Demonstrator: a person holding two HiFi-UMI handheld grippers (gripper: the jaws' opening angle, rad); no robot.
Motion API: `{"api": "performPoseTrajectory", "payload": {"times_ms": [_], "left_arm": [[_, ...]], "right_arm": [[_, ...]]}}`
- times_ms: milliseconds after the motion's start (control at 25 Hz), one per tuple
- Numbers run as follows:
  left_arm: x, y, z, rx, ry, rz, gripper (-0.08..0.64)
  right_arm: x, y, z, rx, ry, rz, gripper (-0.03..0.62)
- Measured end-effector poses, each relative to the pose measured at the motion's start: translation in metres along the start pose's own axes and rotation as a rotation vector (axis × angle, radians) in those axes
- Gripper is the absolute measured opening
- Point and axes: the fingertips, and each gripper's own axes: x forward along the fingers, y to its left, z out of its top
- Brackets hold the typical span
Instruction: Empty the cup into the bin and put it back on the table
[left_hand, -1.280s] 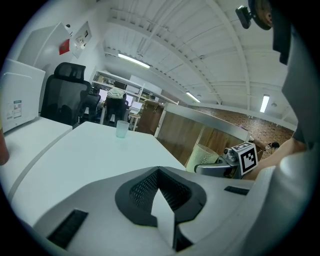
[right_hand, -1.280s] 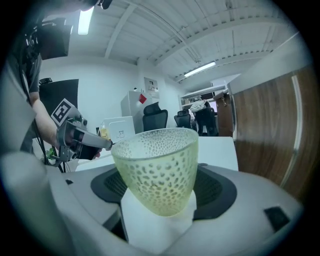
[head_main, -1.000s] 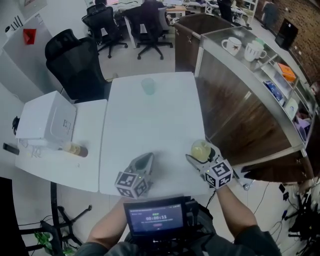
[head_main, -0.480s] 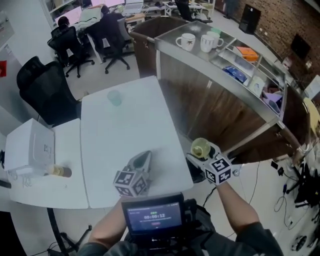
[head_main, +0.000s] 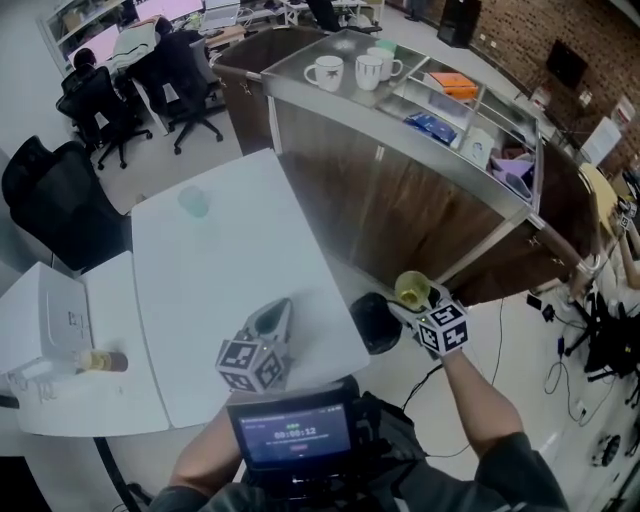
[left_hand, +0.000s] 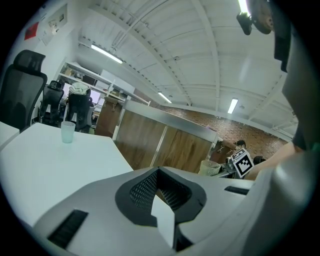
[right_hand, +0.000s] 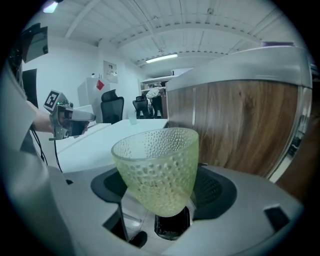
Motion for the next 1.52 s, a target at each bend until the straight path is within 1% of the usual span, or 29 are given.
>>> {"api": "performPoseTrajectory", "payload": {"times_ms": [120, 240, 480, 680, 800, 960, 1080, 1200, 1400, 1520], "left_arm": [[0.000, -0.004, -0.003, 0.004, 0.008, -0.013, -0.009], [0.000, -0.008, -0.005, 0.003, 0.010, -0.027, -0.009], [0.000, -0.019, -0.019, -0.004, 0.037, -0.061, -0.009], [0.001, -0.024, -0.022, -0.007, 0.044, -0.088, -0.009], [0.001, -0.024, -0.020, 0.007, 0.035, -0.084, -0.009], [0.003, -0.024, -0.017, 0.012, 0.018, -0.065, -0.009], [0.004, -0.027, -0.017, 0.010, 0.018, -0.068, -0.009], [0.004, -0.027, -0.016, 0.011, 0.016, -0.066, -0.009], [0.004, -0.025, -0.012, 0.012, 0.004, -0.059, -0.009], [0.004, -0.024, -0.011, 0.002, 0.000, -0.053, -0.009]], "right_arm": [[-0.004, -0.010, -0.018, 0.016, 0.054, -0.030, 0.387], [-0.009, -0.022, -0.029, -0.003, 0.113, -0.077, 0.387], [-0.022, -0.046, -0.057, -0.110, 0.278, -0.173, 0.387], [-0.029, -0.067, -0.077, -0.185, 0.359, -0.257, 0.385], [-0.036, -0.077, -0.086, -0.256, 0.421, -0.313, 0.385], [-0.044, -0.088, -0.093, -0.353, 0.497, -0.375, 0.385], [-0.049, -0.091, -0.087, -0.420, 0.530, -0.401, 0.385], [-0.050, -0.088, -0.080, -0.498, 0.546, -0.411, 0.385], [-0.051, -0.086, -0.076, -0.590, 0.578, -0.429, 0.386], [-0.051, -0.088, -0.073, -0.626, 0.599, -0.446, 0.385]]}}
